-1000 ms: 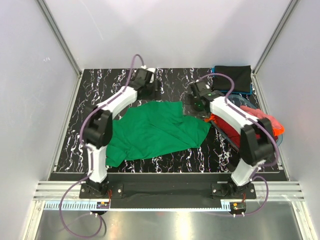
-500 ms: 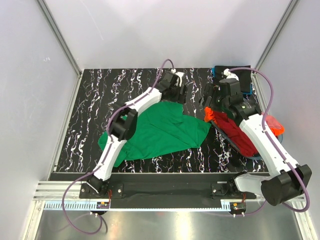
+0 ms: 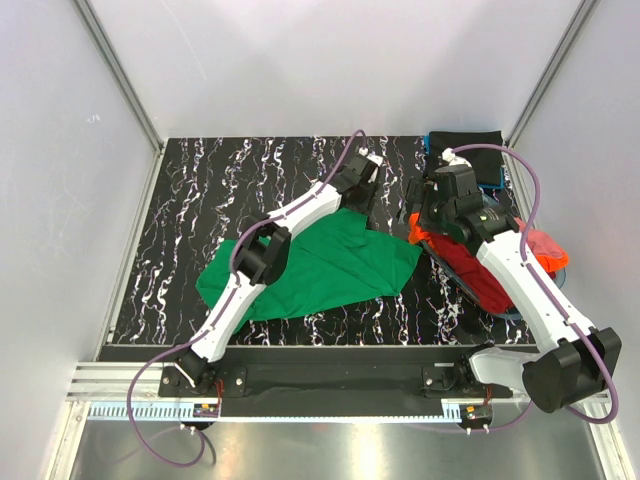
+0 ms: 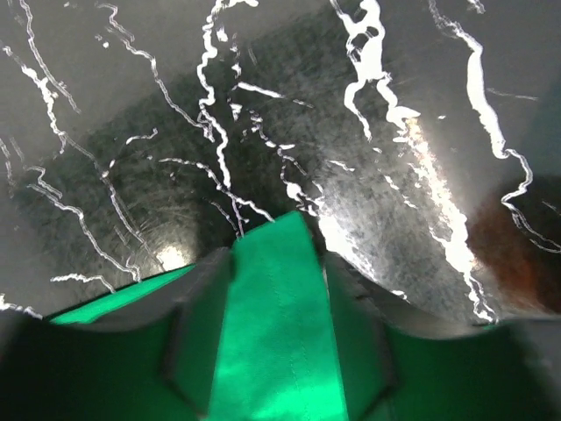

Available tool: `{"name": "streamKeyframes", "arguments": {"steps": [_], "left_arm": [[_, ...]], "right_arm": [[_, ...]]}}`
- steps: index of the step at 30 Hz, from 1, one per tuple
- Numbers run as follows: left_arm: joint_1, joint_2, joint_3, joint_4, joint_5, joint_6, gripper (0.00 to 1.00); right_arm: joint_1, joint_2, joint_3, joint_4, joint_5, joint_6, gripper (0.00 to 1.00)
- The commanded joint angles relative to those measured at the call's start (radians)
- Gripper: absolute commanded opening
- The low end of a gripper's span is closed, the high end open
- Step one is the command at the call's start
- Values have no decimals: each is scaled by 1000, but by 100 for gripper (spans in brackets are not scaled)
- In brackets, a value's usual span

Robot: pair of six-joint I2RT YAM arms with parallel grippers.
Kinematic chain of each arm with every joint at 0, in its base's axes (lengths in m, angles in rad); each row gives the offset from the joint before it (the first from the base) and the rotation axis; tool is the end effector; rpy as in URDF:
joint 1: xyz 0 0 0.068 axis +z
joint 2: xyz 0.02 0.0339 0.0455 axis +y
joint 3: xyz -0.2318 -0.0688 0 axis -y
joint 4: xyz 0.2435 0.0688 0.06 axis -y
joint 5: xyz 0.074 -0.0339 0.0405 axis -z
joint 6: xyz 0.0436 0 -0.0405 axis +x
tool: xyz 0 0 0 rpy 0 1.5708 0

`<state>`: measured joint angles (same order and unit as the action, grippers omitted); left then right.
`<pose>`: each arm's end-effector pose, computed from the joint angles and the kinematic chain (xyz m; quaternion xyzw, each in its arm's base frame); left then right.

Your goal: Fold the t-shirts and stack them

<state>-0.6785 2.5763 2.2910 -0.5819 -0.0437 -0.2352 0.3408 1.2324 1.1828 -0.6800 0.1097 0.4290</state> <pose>0.4234 -0.3389 0.1371 0.1990 0.9172 -0.1336 0.3182 0.2624 0.0880 0.3018 0.0625 0.9096 0.1067 0.3967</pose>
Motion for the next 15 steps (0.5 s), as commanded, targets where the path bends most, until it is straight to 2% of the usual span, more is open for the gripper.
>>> {"name": "streamKeyframes", "arguments": {"steps": [1,6,10,11,12,15], "left_arm": [[-3,62,87,-128,-85,0,39],[-7,71,96,-182,-123,-15,35],[-4,85,119,-197,-134,-6,18],[-1,88,130,-200,-124,-4,3],[3,90,133,-199,-114,-7,0],[20,38,119,-202,-87,-9,0]], "right_arm": [[-3,-34,-9,11,-28,-15,98],[-8,-37,-17,13,-44,-19,98],[-11,-39,-25,13,-53,-19,98],[-11,-39,-26,14,-54,-19,98],[-13,-40,-28,14,-54,-18,98],[-16,-37,-32,16,-59,-16,98]]}}
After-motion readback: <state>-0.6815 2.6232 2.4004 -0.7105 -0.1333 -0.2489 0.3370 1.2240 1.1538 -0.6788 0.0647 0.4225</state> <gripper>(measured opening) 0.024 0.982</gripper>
